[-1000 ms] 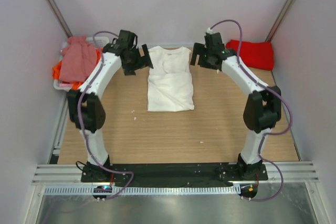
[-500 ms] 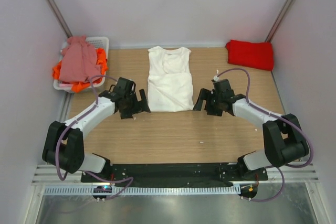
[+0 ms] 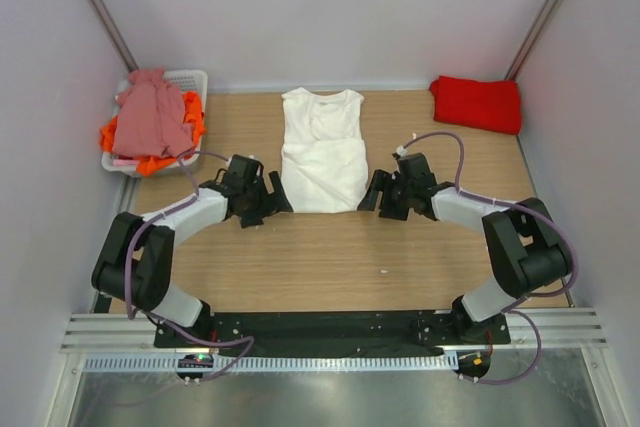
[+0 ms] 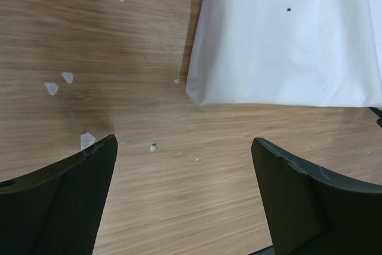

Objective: Fold and stack the t-shirts
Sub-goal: Fold the tshirt

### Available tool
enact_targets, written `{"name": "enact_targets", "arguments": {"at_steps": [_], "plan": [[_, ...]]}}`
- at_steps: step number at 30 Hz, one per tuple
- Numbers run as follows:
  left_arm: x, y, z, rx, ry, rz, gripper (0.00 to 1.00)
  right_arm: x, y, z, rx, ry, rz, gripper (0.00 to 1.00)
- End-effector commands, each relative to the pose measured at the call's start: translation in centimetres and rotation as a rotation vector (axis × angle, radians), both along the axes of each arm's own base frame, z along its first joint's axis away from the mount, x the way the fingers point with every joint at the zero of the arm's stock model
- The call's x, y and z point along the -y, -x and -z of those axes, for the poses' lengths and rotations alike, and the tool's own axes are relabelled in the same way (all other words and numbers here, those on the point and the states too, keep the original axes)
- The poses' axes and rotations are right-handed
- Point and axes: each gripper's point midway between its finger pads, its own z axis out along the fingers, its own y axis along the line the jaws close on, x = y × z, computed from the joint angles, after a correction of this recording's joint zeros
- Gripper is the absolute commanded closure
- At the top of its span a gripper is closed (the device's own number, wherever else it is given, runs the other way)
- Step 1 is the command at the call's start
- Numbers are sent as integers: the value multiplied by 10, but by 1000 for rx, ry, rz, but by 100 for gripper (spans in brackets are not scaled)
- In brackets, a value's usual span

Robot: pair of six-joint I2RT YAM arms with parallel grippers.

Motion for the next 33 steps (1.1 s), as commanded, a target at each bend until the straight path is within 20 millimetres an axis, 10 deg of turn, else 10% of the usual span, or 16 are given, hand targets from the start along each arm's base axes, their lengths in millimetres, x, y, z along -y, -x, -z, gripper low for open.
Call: {"name": "enact_targets", "arguments": {"at_steps": [1, 26, 33], "plan": [[11, -15, 1, 50, 42, -4, 7, -12, -19, -7, 51, -31, -11, 27], [28, -28, 22, 7, 19, 44, 36, -24, -33, 8, 40, -26, -57, 48], [36, -28, 22, 12, -3, 74, 81, -27, -32, 9, 40, -27, -72, 78]]}}
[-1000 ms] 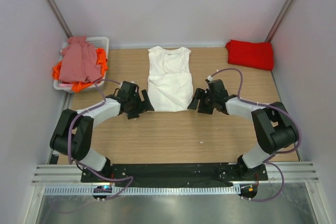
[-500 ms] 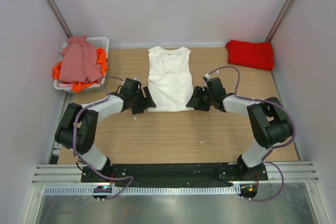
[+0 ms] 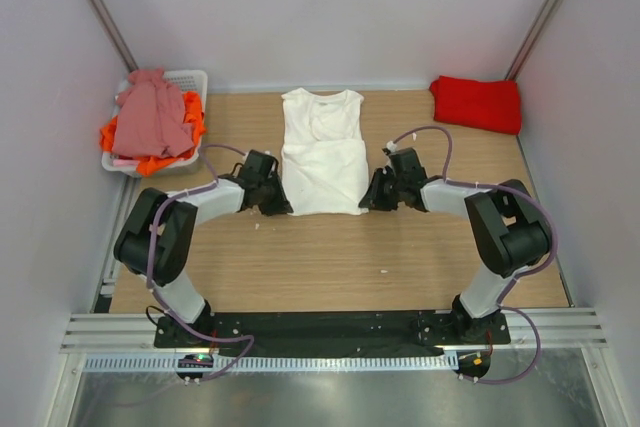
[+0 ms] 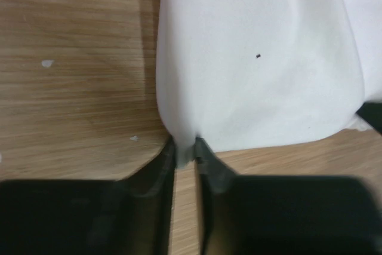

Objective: Fold and stack the t-shirts
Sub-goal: Fold the tshirt

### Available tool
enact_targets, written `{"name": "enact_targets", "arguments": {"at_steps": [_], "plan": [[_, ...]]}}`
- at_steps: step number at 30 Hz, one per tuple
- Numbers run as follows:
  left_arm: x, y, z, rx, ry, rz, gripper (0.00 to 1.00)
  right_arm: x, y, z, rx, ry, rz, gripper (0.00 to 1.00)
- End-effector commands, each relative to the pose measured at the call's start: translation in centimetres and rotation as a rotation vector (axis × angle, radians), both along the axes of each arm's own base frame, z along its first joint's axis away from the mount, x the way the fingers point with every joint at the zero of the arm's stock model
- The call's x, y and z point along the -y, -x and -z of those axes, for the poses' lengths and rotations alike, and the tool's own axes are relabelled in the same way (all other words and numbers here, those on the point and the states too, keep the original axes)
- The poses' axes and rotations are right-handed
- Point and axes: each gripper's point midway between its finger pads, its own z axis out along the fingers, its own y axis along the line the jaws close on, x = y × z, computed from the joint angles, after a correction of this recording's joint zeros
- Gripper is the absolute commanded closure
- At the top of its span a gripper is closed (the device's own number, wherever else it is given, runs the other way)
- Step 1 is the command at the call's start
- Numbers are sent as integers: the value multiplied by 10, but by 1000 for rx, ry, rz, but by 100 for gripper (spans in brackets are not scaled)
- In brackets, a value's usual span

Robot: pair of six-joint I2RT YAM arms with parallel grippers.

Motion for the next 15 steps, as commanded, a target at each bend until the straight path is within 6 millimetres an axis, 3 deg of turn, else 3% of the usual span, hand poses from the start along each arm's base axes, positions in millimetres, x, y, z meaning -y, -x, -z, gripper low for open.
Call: {"name": "enact_targets", "arguments": {"at_steps": [1, 4, 9, 15], "plan": [[2, 0, 1, 1, -38, 17, 100, -7, -5, -6, 24, -2, -25, 86], [2, 1, 1, 0, -56, 17, 100, -8, -4, -6, 22, -5, -32, 99], [3, 8, -10, 24, -59, 28, 100, -7, 5, -17, 33, -24, -34, 98], [15, 52, -19, 19, -30, 57, 100, 5, 52, -22, -1, -13, -16, 98]]}}
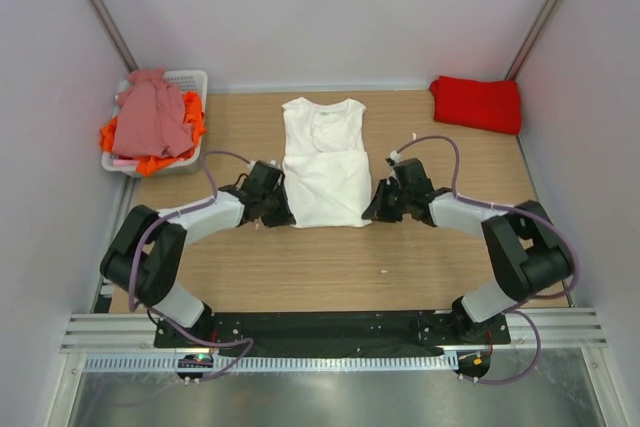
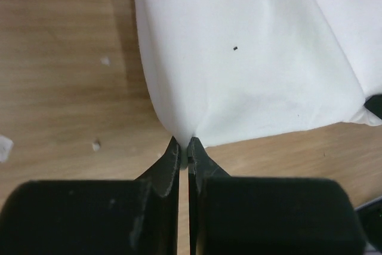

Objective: Fold and stack the t-shirts
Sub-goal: Fold the tshirt

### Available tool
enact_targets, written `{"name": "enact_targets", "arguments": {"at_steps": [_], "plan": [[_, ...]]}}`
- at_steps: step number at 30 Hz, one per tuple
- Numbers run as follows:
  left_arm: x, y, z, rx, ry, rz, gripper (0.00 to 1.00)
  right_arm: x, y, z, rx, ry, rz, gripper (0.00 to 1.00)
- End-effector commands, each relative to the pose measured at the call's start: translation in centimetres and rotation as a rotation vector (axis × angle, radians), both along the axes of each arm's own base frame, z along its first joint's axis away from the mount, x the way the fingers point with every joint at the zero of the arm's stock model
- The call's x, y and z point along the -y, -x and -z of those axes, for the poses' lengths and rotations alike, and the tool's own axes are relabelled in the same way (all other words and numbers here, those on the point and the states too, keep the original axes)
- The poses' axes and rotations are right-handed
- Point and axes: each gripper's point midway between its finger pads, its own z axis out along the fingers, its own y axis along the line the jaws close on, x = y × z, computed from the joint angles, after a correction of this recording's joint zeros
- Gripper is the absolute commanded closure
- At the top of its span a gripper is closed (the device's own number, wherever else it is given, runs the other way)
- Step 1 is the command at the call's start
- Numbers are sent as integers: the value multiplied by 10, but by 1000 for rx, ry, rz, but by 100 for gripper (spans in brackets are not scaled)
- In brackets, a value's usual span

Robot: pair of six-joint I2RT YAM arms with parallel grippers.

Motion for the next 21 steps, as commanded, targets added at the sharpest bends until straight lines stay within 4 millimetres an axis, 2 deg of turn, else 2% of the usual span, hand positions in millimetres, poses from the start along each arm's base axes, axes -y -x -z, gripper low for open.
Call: {"name": "enact_targets", "arguments": {"at_steps": [1, 2, 3, 4, 6, 7, 8, 10, 11, 13, 14, 16, 17, 19, 20, 21], "plan": [[5, 30, -15, 14, 14, 13, 100, 6, 29, -26, 21, -11, 9, 99], [5, 39, -16, 2, 16, 2, 100, 10, 40, -22, 5, -1, 10, 99], [9, 49, -17, 2, 17, 21, 100, 12, 46, -26, 8, -5, 19, 98], [6, 59, -22, 8, 15, 16, 100, 18, 54, -34, 20, 1, 34, 99], [10, 78, -24, 3, 20, 28, 100, 26, 69, -35, 11, 6, 52, 99], [9, 85, -35, 21, 31, 29, 100, 32, 76, -43, 22, 0, 75, 99], [7, 87, -38, 40, 21, 19, 100, 36, 84, -42, 11, 3, 86, 98], [7, 104, -43, 40, 18, 23, 100, 43, 99, -45, -18, 2, 112, 99], [7, 109, -52, 60, 38, 21, 100, 45, 103, -55, 9, -18, 122, 99], [6, 124, -56, 43, 42, 24, 100, 49, 117, -62, -1, -32, 129, 99], [7, 129, -65, 64, 65, 32, 100, 48, 120, -77, 34, -68, 136, 99], [5, 136, -74, 60, 80, 16, 100, 51, 130, -83, 26, -74, 137, 99], [8, 137, -88, 83, 108, 18, 100, 51, 129, -99, 60, -94, 140, 99], [2, 139, -98, 79, 98, 4, 100, 53, 132, -107, 53, -84, 138, 99], [-2, 135, -105, 100, 83, -10, 100, 52, 127, -124, 86, -93, 131, 98], [-3, 133, -120, 107, 72, -11, 100, 52, 125, -123, 66, -68, 133, 99]]}}
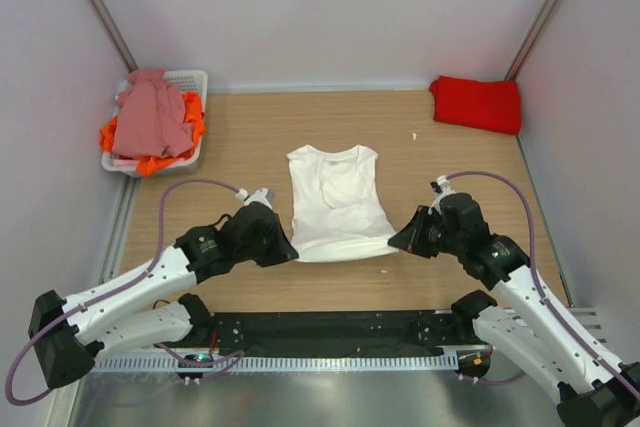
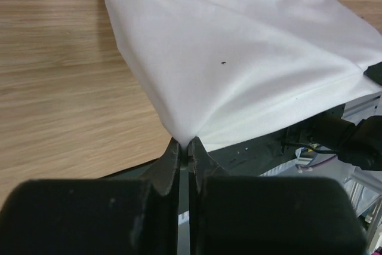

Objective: Fold and stack the t-shirts
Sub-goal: Fold the tshirt

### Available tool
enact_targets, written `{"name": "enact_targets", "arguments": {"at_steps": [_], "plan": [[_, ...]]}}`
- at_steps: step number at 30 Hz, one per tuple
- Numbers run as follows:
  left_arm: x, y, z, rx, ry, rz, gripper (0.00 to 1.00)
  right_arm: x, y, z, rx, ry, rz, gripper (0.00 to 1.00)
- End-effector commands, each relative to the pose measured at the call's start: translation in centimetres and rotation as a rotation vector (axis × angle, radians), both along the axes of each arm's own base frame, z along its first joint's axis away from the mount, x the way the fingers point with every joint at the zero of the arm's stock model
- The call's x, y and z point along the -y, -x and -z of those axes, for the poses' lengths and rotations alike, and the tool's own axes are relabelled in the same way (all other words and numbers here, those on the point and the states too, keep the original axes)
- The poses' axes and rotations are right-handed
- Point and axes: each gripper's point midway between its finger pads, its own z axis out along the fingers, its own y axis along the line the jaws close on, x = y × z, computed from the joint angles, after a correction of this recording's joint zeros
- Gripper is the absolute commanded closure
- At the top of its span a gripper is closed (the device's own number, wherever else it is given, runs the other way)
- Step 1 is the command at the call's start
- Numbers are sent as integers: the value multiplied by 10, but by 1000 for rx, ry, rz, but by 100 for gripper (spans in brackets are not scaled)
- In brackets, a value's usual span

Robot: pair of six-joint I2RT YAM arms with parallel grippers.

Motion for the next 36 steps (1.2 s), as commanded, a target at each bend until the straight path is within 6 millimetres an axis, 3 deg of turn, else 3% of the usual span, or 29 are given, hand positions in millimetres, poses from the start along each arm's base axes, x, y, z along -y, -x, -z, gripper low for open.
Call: {"name": "enact_targets", "arguments": {"at_steps": [1, 2, 4, 5, 7, 8, 13, 14, 16, 24, 26, 27, 28, 29, 30, 31, 32, 33, 34, 35, 36], "plan": [[-21, -9, -29, 32, -96, -75, 100, 3, -12, -38, 22, 32, 31, 99], [-17, -19, -55, 75, -84, -87, 100, 4, -16, -42, 30, 51, 27, 98], [-19, -27, -57, 56, -169, -79, 100, 4, -29, -39, -3, 109, 33, 98], [-18, -40, -77, 83, -163, -86, 100, 1, -40, -53, 19, 113, 36, 98], [-13, -51, -74, 45, -202, -62, 100, 0, -55, -50, -3, 167, 37, 99], [-15, -65, -83, 54, -193, -68, 100, -3, -66, -65, 26, 171, 40, 99], [-7, -103, -77, -11, -167, -41, 100, -10, -101, -67, 24, 245, 29, 99], [-9, -116, -74, -22, -182, -59, 100, -13, -107, -58, -6, 262, 22, 98], [-5, -121, -71, -48, -174, -21, 100, -18, -116, -60, 0, 259, 11, 98], [-2, -160, -51, -114, -163, 0, 100, -21, -152, -33, -52, 291, 1, 99], [-4, -175, -56, -106, -141, -5, 100, -17, -173, -38, -37, 285, 15, 98], [-4, -185, -46, -125, -147, -6, 100, -17, -182, -27, -70, 293, 9, 99], [-5, -204, -58, -91, -132, -17, 100, -15, -203, -40, -39, 279, 32, 98], [-8, -211, -58, -104, -146, -20, 100, -15, -214, -41, -40, 279, 32, 99], [-8, -226, -32, -159, -185, -20, 100, -12, -227, -42, -39, 294, 27, 99], [-11, -253, -51, -95, -175, -23, 100, -11, -262, -42, -30, 309, 53, 98], [-13, -268, -40, -115, -184, -25, 93, -9, -274, -40, -44, 323, 54, 90], [-6, -280, -4, -204, -169, 2, 82, -19, -303, -71, 45, 290, 21, 68], [-9, -311, -15, -164, -134, -11, 63, -18, -325, -40, -6, 318, 18, 23], [-11, -318, -7, -197, -131, -7, 1, -10, -327, -27, -75, 364, 29, 13], [-21, -332, -2, -219, -115, -36, 0, -9, -353, -65, 22, 355, 64, 5]]}}
